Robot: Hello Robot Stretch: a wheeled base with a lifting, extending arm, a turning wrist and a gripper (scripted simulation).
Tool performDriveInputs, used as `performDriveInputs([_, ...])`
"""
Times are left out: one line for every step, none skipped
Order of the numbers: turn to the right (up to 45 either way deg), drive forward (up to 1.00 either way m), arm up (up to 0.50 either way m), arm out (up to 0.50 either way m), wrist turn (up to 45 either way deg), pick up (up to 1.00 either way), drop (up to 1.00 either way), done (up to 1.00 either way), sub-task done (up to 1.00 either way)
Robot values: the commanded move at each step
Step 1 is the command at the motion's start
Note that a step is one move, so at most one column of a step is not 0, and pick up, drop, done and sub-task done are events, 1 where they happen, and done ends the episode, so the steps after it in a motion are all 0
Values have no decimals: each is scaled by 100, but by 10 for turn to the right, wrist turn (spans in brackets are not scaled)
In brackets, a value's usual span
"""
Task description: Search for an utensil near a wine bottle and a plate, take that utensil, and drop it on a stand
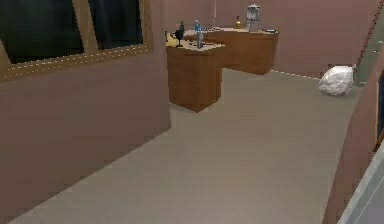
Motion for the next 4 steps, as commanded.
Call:
performDriveInputs([0, 100, 0, 0, 0, 0, 0, 0, 0])
performDriveInputs([0, 100, 0, 0, 0, 0, 0, 0, 0])
performDriveInputs([150, 0, 0, 0, 0, 0, 0, 0, 0])
performDriveInputs([0, 10, 0, 0, 0, 0, 0, 0, 0])
